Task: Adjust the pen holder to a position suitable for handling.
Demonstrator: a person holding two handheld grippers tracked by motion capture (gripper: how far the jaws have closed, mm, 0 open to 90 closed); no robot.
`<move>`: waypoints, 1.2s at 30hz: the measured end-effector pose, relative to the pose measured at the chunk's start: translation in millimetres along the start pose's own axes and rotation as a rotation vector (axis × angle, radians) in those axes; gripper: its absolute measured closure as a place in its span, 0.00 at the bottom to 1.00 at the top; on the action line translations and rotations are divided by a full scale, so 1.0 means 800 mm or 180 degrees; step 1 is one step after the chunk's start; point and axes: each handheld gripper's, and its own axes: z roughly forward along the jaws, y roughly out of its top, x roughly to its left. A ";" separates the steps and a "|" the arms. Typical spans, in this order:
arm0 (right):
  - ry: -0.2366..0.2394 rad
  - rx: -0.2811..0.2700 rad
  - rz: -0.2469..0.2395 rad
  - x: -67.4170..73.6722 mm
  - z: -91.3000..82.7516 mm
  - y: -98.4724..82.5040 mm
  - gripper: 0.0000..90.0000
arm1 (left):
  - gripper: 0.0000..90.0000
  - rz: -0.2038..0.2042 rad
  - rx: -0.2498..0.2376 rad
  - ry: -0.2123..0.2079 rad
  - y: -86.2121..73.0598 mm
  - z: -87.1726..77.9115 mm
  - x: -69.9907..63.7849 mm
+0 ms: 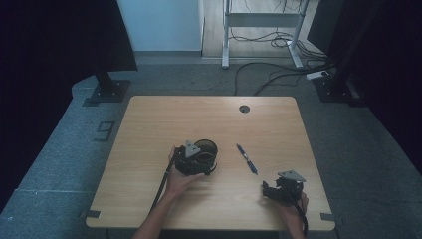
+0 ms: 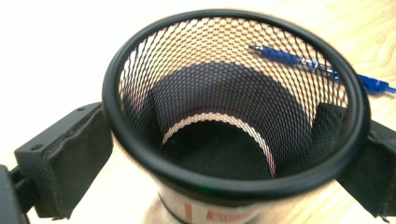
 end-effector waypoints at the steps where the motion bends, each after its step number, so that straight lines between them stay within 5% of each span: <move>1: 0.0000 0.0000 0.0000 0.000 0.000 0.000 0.10 | 0.00 0.0005 0.0009 -0.0001 -0.002 -0.001 0.001; 9: 0.0000 0.0000 0.0000 0.000 0.000 0.000 0.10 | 0.01 -0.0009 -0.0040 0.0016 -0.014 -0.019 0.002; 25: -0.0004 -0.0003 0.0005 0.000 0.000 0.000 0.11 | 0.04 0.0056 0.0055 -0.0024 -0.046 -0.066 0.002; 36: -0.0009 -0.0005 0.0013 0.000 0.000 0.000 0.11 | 0.07 -0.0025 0.0184 -0.0119 -0.077 -0.088 0.009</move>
